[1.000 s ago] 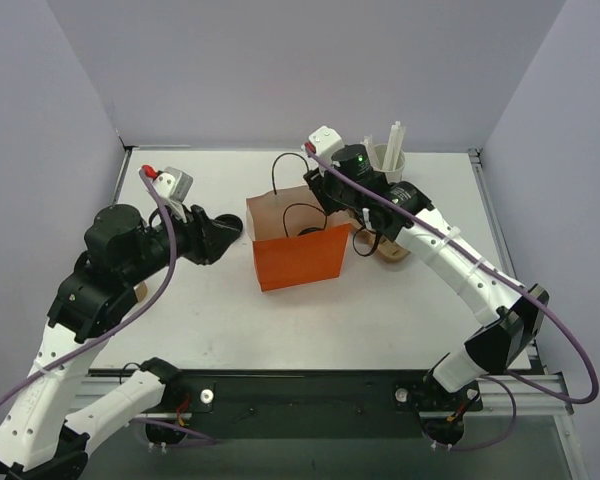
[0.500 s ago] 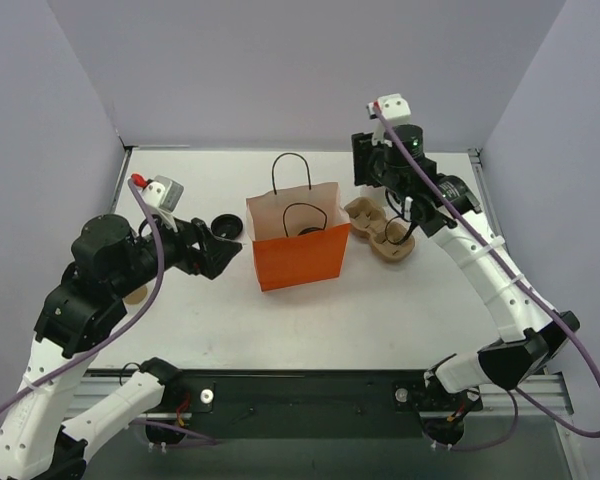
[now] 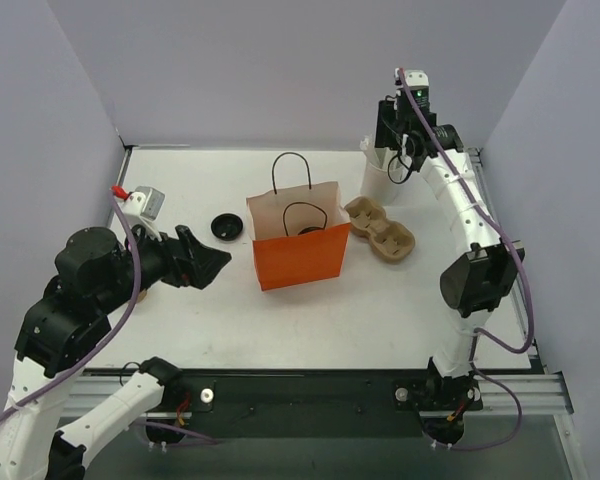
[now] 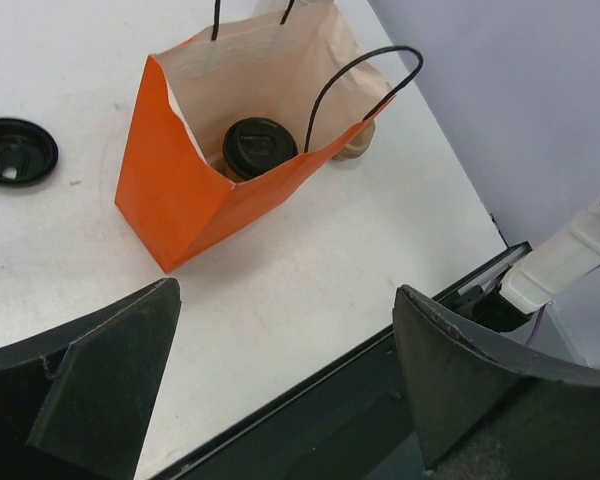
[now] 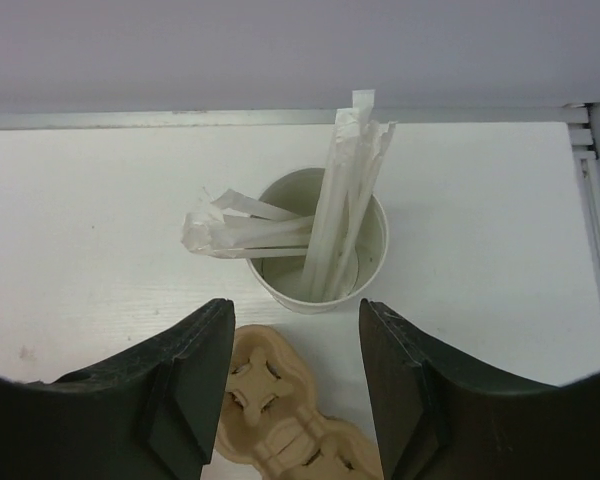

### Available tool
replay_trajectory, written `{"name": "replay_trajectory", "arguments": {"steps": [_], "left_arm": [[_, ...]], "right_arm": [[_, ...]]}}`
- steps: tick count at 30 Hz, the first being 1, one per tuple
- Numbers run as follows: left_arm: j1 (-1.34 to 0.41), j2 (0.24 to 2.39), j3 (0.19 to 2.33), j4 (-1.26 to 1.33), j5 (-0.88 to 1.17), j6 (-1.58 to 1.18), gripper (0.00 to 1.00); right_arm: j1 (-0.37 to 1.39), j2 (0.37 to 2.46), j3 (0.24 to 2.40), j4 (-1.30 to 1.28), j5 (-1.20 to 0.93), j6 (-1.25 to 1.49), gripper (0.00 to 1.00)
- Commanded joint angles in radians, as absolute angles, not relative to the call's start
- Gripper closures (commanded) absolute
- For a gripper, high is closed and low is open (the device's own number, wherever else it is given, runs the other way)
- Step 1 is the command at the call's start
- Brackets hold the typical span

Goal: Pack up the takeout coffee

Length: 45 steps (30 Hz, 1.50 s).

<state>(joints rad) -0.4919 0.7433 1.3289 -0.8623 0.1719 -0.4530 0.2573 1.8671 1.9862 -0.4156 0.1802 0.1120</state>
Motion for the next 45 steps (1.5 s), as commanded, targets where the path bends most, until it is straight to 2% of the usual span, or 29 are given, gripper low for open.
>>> {"name": "replay_trajectory", "arguments": {"steps": [1,4,16,28,37,45], "left_arm": [[-0.492,0.758,1.382,-0.942,0.144,-0.534,0.03],[-0.492,0.764,1.375,-0.94,0.141,-0.561,0.03],[-0.492,0.769,1.313,-0.893,0.117,-0.612,0.03],[-0.494,0.778,1.309,-0.902,0.1,-0.604,0.03],[-0.492,0.793,1.305,-0.893,0.098,-0.597,0.03],[-0.492,0.801,1.302,-0.891,0.1,-0.589,0.03]], "right_arm": [[0.18,1.96,2.132,-0.42,-0.042,0.123,0.48],[0.144,2.009,2.18,-0.416,-0.132,0.123,0.52],[0.098,2.066,2.114,-0.31,-0.501,0.081,0.53],[0.109,2.114,2.12,-0.296,-0.522,0.038,0.6],[0.115,2.128,2.118,-0.288,-0.499,0.025,0.75],[0.12,2.155,2.138,-0.282,-0.514,0.028,0.74]]}}
